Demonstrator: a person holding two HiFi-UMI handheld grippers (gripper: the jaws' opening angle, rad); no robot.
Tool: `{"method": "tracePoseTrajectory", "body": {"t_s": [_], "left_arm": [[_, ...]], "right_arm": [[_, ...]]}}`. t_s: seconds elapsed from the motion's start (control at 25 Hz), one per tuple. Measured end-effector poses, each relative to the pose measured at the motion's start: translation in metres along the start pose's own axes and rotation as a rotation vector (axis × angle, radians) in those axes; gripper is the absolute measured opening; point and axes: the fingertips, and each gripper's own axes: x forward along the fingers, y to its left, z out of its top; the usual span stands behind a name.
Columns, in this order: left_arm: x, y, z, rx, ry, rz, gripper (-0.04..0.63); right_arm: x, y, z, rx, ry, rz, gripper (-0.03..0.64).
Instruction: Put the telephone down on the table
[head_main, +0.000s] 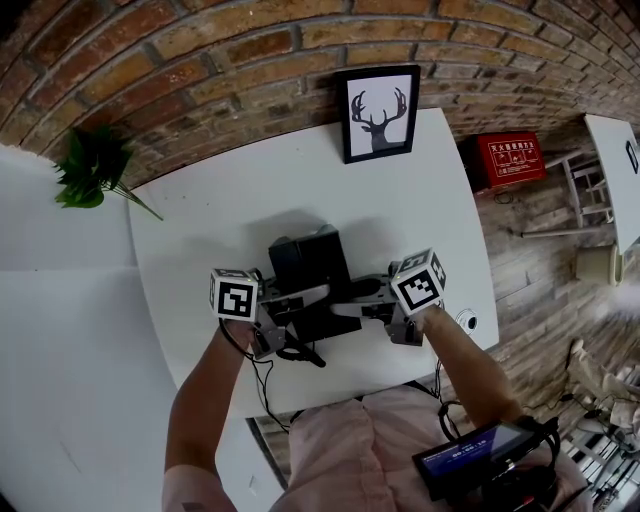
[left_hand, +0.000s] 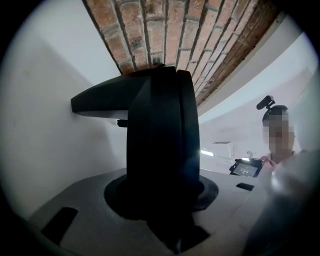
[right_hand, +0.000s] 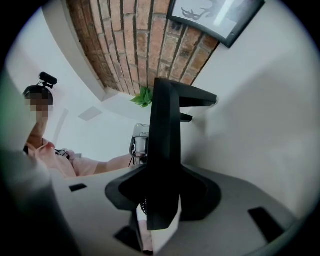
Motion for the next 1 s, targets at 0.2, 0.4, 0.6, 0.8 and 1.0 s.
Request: {"method": "tracePoseTrajectory", "body": {"t_s": [0.2, 0.4, 0.6, 0.8, 1.0], "left_arm": [[-0.002, 0.003, -0.001, -0.008, 0.005, -0.011, 0.164], [-0.002, 0.003, -0.002, -0.01, 0.008, -0.026, 0.167], [-0.003, -0.001, 0.0, -0.026, -0.009, -0.023, 0.185], [-0.008, -0.007, 0.001, -0.016, -0.016, -0.026, 0.392], [-0.023, 0.003, 0.003, 0.008, -0.029, 0.078, 0.44]], "right_arm": [[0.003, -0.002, -0.001, 0.016, 0.018, -0.014, 0.172], [0.004, -0.003, -0.002, 0.015, 0.027, -0.023, 0.172], [0.003, -0.002, -0.004, 0.003, 0.044, -0.015, 0.169], [0.002, -0.003, -0.003, 0.002, 0.042, -0.011, 0.167], [0.004, -0.003, -0.006, -0.011, 0.057, -0.032, 0.167]]}}
